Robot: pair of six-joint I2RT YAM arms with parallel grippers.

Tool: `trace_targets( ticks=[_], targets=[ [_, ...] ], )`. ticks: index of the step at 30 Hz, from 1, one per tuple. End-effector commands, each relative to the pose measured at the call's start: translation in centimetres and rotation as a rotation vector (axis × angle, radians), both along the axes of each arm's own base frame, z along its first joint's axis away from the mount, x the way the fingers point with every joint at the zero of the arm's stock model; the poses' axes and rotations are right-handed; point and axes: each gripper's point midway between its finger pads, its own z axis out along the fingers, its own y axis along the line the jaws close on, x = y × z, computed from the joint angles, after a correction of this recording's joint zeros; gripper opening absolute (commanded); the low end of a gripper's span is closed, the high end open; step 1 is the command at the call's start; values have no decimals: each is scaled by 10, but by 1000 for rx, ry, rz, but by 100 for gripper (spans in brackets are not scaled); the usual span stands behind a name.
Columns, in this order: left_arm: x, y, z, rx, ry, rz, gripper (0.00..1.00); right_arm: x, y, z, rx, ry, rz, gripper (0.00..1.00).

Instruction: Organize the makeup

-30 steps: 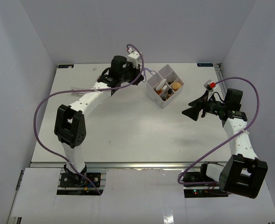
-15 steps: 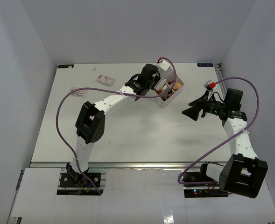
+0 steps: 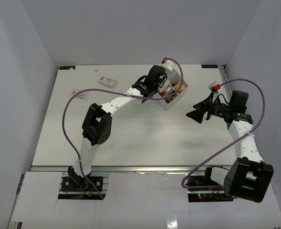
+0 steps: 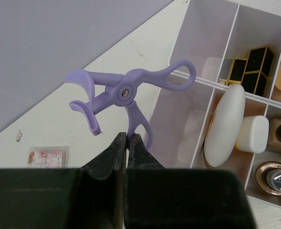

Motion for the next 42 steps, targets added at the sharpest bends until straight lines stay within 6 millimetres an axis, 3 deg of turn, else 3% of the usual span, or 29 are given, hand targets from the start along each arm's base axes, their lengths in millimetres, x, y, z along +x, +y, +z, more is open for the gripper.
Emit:
trace_targets(
  ticks=[1, 30, 42],
  targets=[
    [6, -1, 25, -41, -58, 36, 0, -1, 0, 1, -1, -21, 9, 90],
    [3, -1, -12, 14, -10, 58, 2, 0, -2, 0, 2, -17, 5, 90],
    [5, 1, -18, 23, -8, 74, 11, 0, -3, 0, 6, -13, 4, 90]
  ],
)
